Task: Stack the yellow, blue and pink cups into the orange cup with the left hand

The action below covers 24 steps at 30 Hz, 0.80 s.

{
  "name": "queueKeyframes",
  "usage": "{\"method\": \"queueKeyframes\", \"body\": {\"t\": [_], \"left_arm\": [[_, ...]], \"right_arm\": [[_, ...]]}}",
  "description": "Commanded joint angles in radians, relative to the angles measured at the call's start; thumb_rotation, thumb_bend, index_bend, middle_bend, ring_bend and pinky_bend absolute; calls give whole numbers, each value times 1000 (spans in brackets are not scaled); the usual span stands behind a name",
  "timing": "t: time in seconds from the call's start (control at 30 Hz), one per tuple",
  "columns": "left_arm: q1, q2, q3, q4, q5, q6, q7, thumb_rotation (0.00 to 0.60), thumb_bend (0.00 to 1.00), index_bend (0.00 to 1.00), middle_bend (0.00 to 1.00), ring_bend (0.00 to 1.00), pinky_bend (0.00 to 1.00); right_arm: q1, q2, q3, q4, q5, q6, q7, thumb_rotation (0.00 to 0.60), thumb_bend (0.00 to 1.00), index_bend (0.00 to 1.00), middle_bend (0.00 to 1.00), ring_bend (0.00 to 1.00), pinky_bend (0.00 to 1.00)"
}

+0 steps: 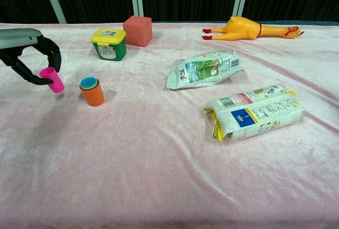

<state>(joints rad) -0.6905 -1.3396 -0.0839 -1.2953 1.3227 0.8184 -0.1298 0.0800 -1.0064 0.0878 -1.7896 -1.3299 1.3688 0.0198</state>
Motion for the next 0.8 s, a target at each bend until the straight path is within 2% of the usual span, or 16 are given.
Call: {"method": "queueKeyframes", "body": {"t": [0.03, 0.13, 0.37, 0.8], "left_arm": [[4, 33, -15, -44, 1, 24, 15, 600, 333, 526, 565, 89, 104], [0, 51, -24, -77, 0, 32, 31, 600, 333, 524, 563, 89, 104], [-38, 27, -45, -94, 0, 9, 37, 600, 332, 522, 559, 89, 104], [-69, -7, -37, -83, -2, -31, 48, 600, 328, 508, 546, 89, 104]], "right_arm": [[0, 0, 0, 0, 0, 0, 1, 600, 269, 33, 62, 161, 214], [0, 0, 0, 0, 0, 0, 0, 600, 269, 32, 62, 161, 214], [0, 0, 1, 3, 0, 1, -1, 600, 270, 32, 62, 161, 214], [1, 0, 1, 4, 0, 0, 1, 600, 268, 33, 62, 161, 214]]}}
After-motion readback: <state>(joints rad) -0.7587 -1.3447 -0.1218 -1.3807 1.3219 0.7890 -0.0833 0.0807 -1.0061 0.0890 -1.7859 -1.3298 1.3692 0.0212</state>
